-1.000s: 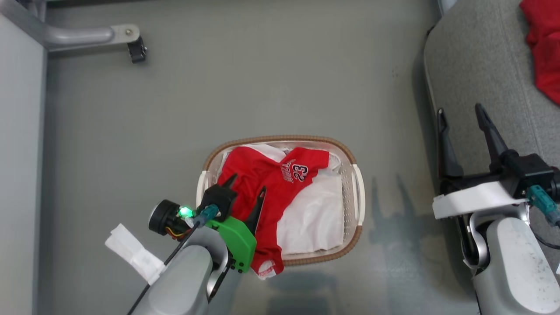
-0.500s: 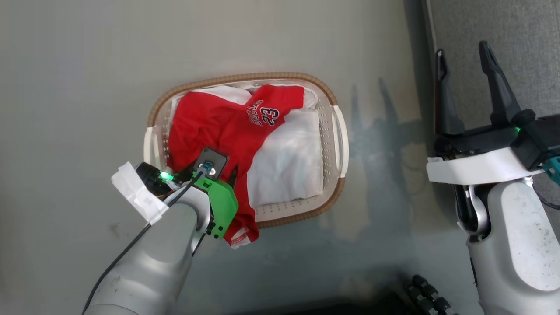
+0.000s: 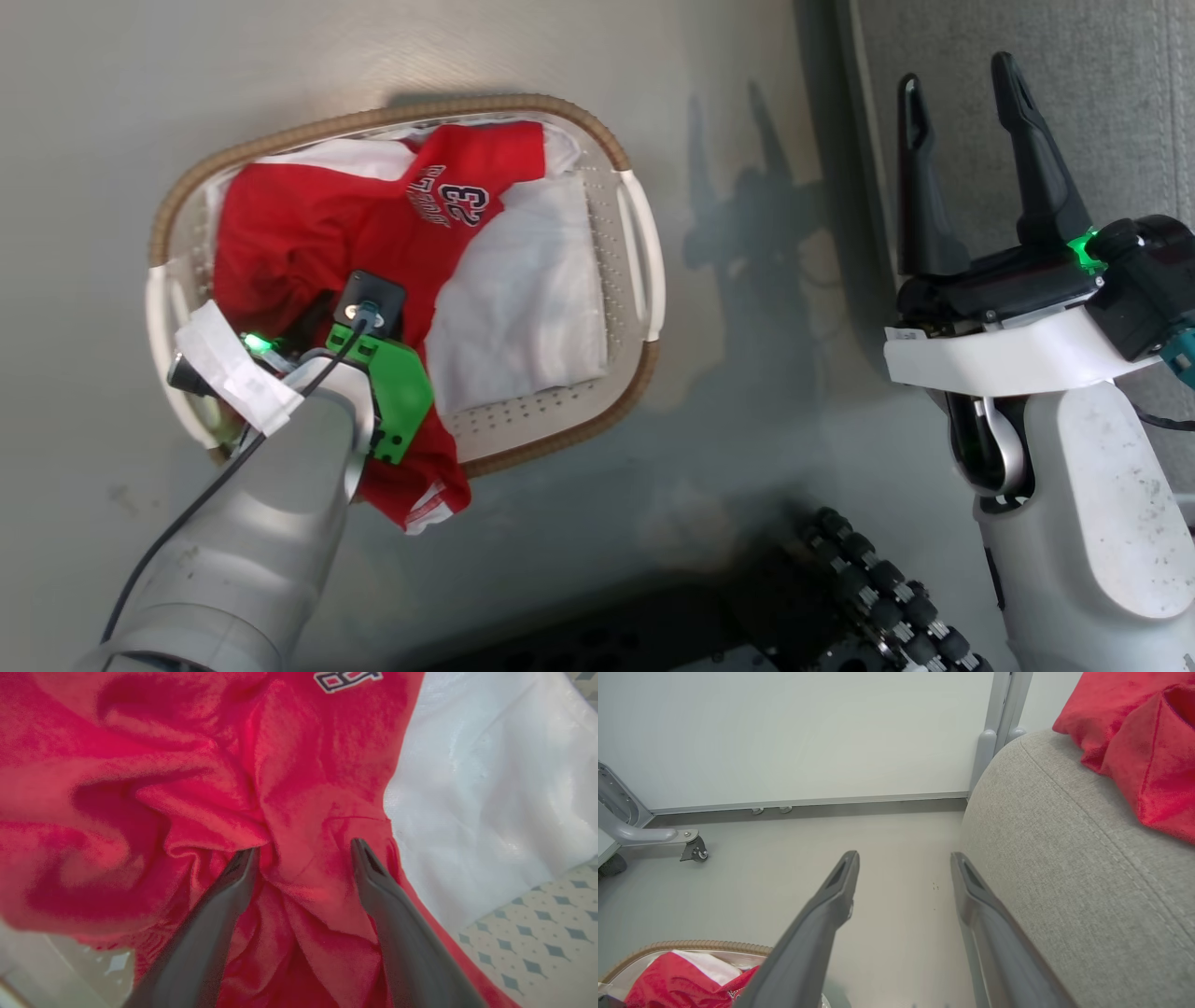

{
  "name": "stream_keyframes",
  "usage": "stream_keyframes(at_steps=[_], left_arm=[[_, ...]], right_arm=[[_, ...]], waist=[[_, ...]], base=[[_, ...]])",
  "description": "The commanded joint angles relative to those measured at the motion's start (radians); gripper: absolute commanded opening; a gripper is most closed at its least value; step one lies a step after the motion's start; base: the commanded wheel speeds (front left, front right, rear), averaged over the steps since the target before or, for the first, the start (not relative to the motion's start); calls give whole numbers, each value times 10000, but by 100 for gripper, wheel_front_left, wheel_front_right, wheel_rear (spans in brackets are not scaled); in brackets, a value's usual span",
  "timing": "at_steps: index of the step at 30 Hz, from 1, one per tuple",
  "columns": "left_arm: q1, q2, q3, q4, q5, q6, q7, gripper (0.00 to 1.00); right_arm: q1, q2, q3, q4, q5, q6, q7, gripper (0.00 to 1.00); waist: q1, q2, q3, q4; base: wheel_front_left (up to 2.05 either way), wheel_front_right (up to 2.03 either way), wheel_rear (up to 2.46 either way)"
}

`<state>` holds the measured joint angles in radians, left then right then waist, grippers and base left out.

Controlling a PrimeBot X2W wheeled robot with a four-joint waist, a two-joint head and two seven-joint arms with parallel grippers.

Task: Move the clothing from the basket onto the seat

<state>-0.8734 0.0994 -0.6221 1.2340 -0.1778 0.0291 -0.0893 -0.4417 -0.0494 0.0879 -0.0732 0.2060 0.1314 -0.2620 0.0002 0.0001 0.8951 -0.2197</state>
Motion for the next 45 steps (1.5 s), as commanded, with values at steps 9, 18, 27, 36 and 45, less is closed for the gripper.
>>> stream_keyframes(at_steps=[9, 18, 27, 36, 45], left_arm=[[-441, 274, -34, 262, -121, 265, 267, 55], [-338, -51, -70, 145, -388, 43, -387, 0], [146, -340, -174, -250, -681, -584, -1315, 0], [1024, -422, -324, -1213, -949, -890, -1742, 0], [2078, -270, -409, -3291, -922, -1112, -1761, 0]], right_arm=[[-66, -21, 210, 9, 423, -14, -45, 100], [-148, -22, 100, 210, 448, -14, -45, 100], [-33, -27, -19, 777, 93, -14, -45, 100], [450, -28, -290, 1562, -473, -14, -45, 100], [1261, -29, -238, 2197, -904, -14, -45, 100]], waist=[[-2, -1, 512, -652], [-2, -1, 218, -454], [-2, -1, -841, 137], [-2, -1, -2568, 844], [-2, -1, -4685, 1407]], base=[[0, 0, 0], [0, 0, 0], [0, 0, 0], [0, 0, 0], [0, 0, 0]])
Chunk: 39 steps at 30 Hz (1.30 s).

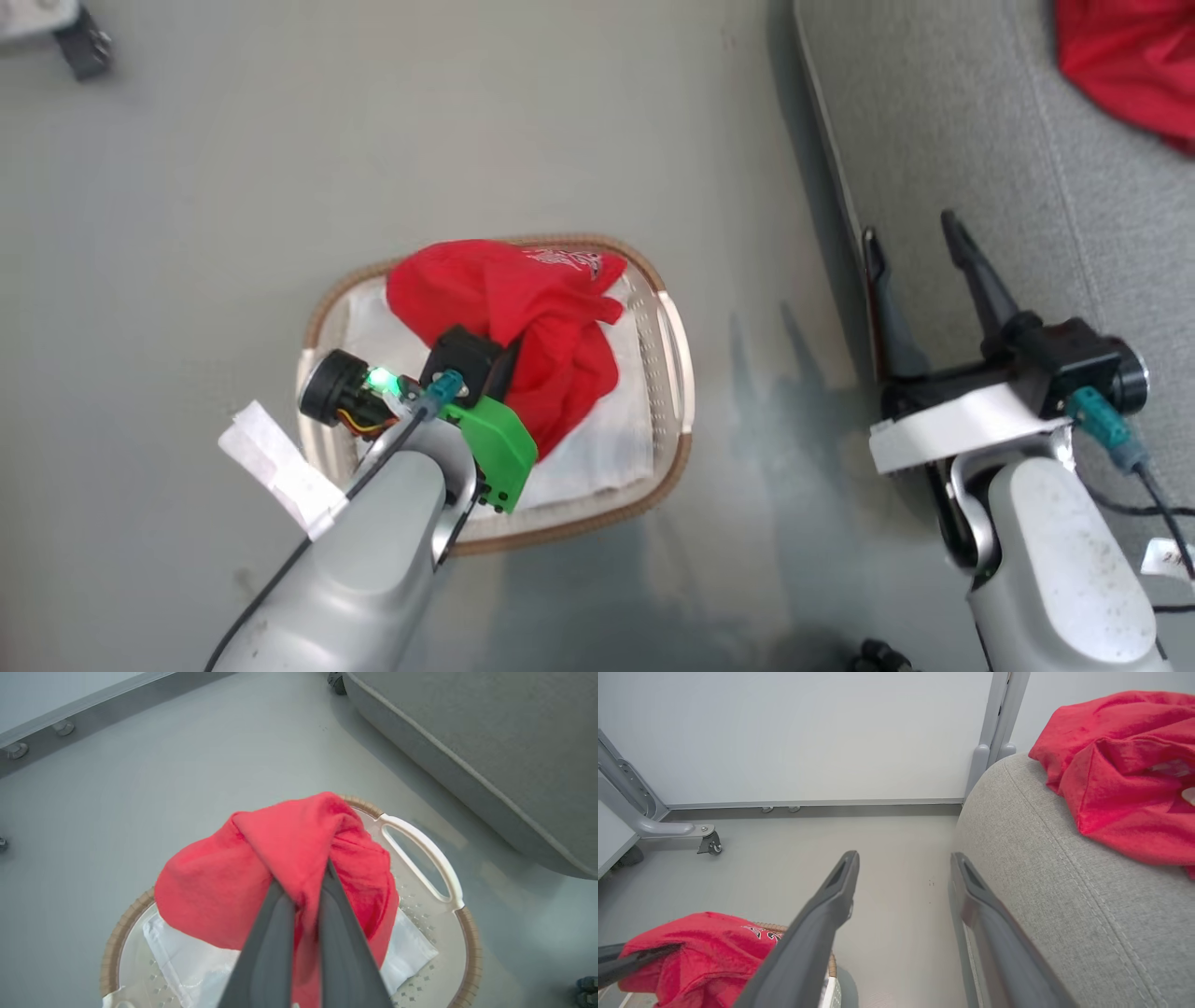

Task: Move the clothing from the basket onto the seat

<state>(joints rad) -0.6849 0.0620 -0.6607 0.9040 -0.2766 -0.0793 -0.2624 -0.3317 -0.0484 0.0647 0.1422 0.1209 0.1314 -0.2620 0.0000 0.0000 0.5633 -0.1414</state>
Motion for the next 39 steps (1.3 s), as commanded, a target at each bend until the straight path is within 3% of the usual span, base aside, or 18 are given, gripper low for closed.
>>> stream_keyframes(at_steps=[1, 12, 19, 31, 39], left_arm=[[305, 160, -41, -268, 108, -56, -30, 0], [796, 765, -318, -2121, -53, -319, 151, 0], [386, 1105, -374, -3381, -422, -413, 1023, 0], [-743, 1553, -535, -5159, -1132, -492, 2378, 0], [-1044, 1572, -603, -5684, -1359, -502, 2654, 0]], right_arm=[[278, -38, 27, 115, -90, -14, -45, 100], [1216, -40, 494, 668, -123, -14, -45, 100], [1626, -40, 673, 950, -111, -14, -45, 100], [1105, -37, 1379, 831, -236, -14, -45, 100], [495, -37, 2367, 568, 545, -14, -45, 100]], waist=[[0, 0, -1642, 674], [0, 0, -4028, 896], [0, 0, -5172, 982], [0, 0, -5672, 973], [0, 0, -5737, 934]], base=[[0, 0, 0], [0, 0, 0], [0, 0, 0], [0, 0, 0], [0, 0, 0]])
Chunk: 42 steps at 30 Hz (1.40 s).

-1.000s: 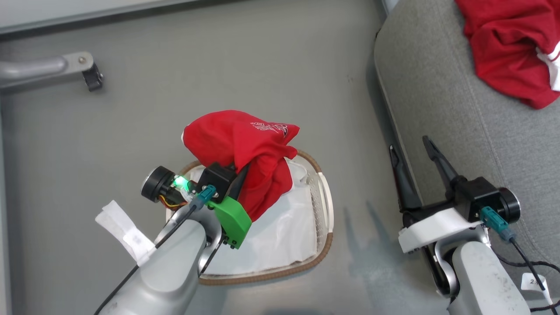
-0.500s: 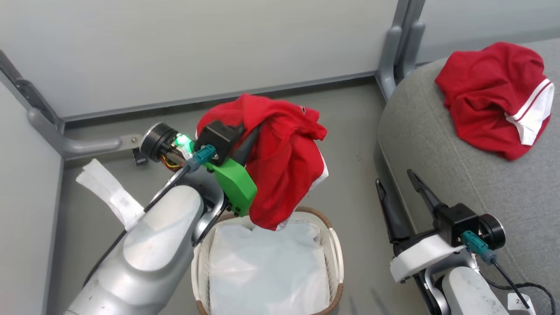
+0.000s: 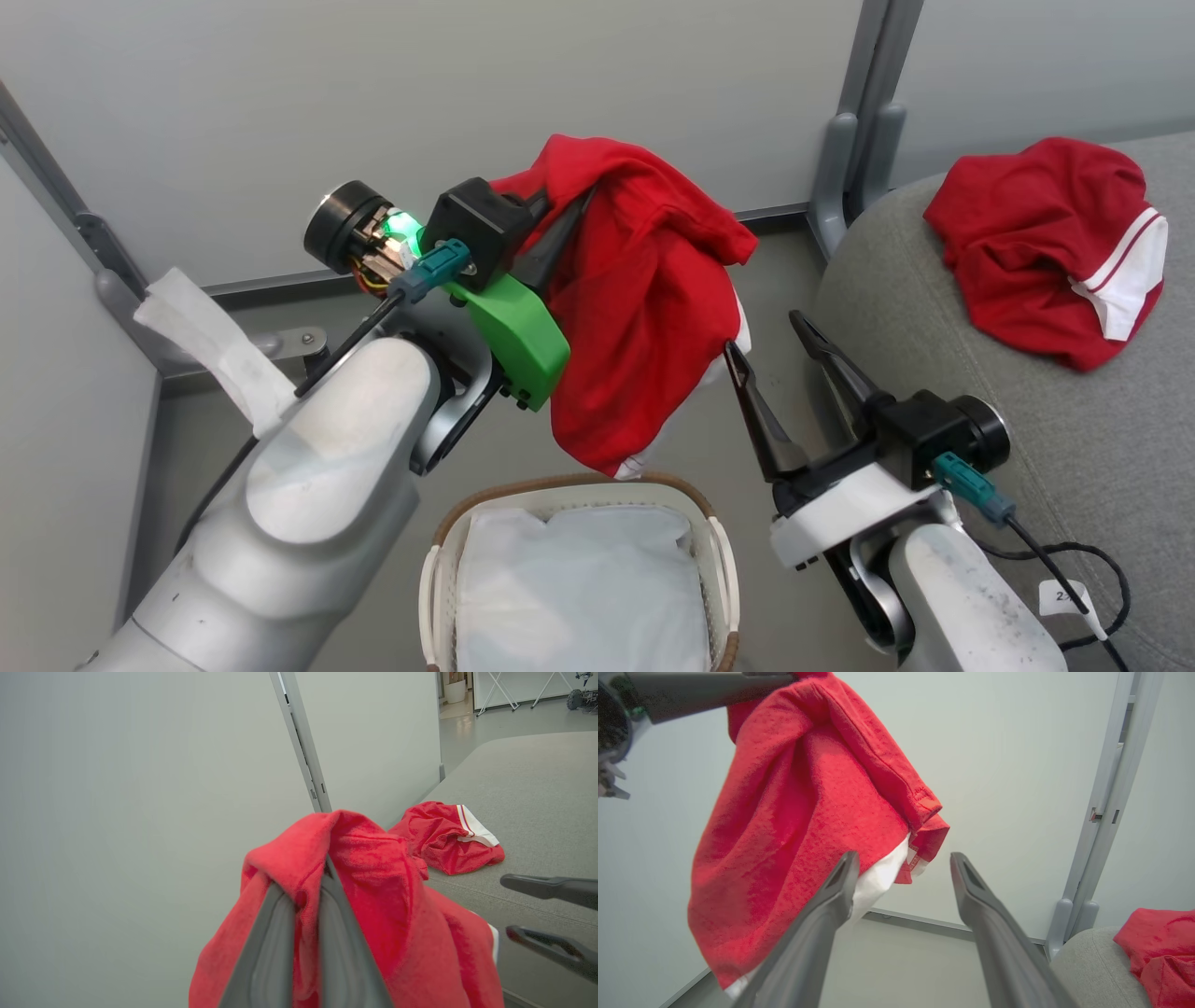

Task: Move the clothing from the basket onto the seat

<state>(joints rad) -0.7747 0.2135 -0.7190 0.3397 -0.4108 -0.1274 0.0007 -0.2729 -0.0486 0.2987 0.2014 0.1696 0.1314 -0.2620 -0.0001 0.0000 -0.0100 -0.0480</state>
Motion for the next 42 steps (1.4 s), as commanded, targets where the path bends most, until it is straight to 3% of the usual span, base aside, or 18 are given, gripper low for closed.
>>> stream_keyframes(at_steps=[1, 23, 28, 33, 35, 37, 38, 42], left_arm=[[-139, 40, -49, -84, -19, -21, 36, 0], [181, -91, -514, -1366, -188, 68, 381, 0], [237, -12, -562, -1530, -221, 123, 402, 0], [352, 76, -544, -1570, -283, 225, 372, 0], [407, 112, -514, -1553, -317, 245, 336, 0], [507, 128, -486, -1519, -395, 312, 325, 0], [553, 138, -464, -1501, -436, 327, 316, 0], [723, 186, -374, -1390, -576, 433, 267, 0]], right_arm=[[-154, -36, 153, -38, 195, -14, -45, 100], [-1326, -32, 2071, 2164, 2312, -14, -45, 100], [-1571, -35, 2565, 1872, 2674, -14, -46, 100], [-1657, -36, 2359, 1212, 2589, -14, -46, 100], [-1649, -36, 2188, 979, 2489, -14, -45, 38], [-1619, -36, 2081, 826, 2336, -14, -45, 6], [-1598, -35, 2028, 780, 2243, -14, -45, 0], [-1524, -36, 1734, 633, 1862, -14, -45, 0]], waist=[[1, 0, -10, 2], [1, 0, -68, 304], [1, 0, -65, 335], [1, 0, -57, 323], [1, 0, -57, 309], [1, 0, -59, 294], [1, 0, -58, 286], [1, 0, -37, 266]], base=[[0, 0, 0], [0, 0, 0], [0, 0, 0], [0, 0, 0], [0, 0, 0], [0, 0, 0], [0, 0, 0], [0, 0, 0]])
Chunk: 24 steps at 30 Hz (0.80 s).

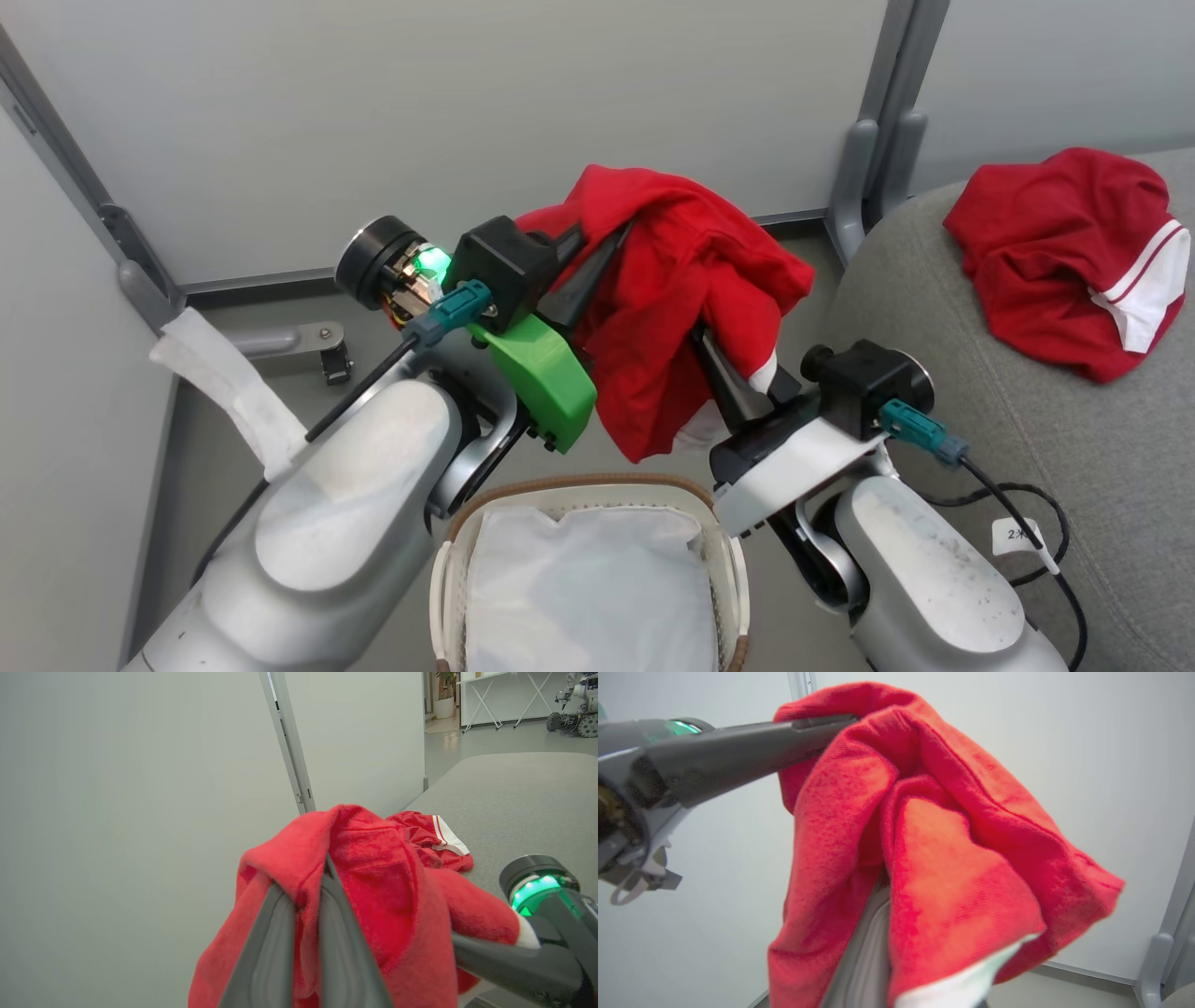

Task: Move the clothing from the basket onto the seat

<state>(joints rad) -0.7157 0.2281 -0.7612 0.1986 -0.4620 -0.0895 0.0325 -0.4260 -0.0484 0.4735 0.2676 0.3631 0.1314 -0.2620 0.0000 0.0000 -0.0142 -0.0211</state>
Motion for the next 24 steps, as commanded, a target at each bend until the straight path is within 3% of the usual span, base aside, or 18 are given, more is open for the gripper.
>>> stream_keyframes(at_steps=[1, 3, 4, 5, 6, 8, 14, 24], left_arm=[[198, 57, 76, 79, -101, 90, -74, 0], [329, 76, 125, 159, -168, 161, -138, 0], [413, 83, 153, 197, -212, 187, -199, 7], [489, 90, 169, 224, -245, 218, -259, 24], [595, 98, 185, 265, -282, 254, -337, 35], [799, 58, 217, 352, -358, 324, -505, 100], [1469, -128, 107, 667, -494, 482, -1107, 100], [2352, -331, -169, 1268, -608, 375, -2013, 100]], right_arm=[[33, -37, -102, -72, -205, -14, -45, 0], [64, -37, -253, -148, -360, -14, -45, 0], [65, -38, -312, -162, -463, -14, -45, 0], [50, -37, -357, -165, -537, -14, -45, 0], [25, -37, -415, -164, -618, -14, -45, 0], [-26, -37, -521, -136, -773, -14, -45, 0], [-213, -35, -921, 139, -1423, -14, -46, 0], [-325, -155, -1701, 447, -2668, -14, -45, 0]], waist=[[0, 0, 14, -11], [0, 0, 35, -24], [0, 0, 48, -32], [0, 0, 59, -37], [0, 0, 73, -44], [0, 0, 98, -56], [0, 0, 176, -36], [0, 0, 300, -59]], base=[[0, 0, 0], [0, 0, 0], [0, 0, 0], [0, 0, 0], [0, 0, 0], [0, 0, 0], [0, 0, 0], [0, 0, 0]])
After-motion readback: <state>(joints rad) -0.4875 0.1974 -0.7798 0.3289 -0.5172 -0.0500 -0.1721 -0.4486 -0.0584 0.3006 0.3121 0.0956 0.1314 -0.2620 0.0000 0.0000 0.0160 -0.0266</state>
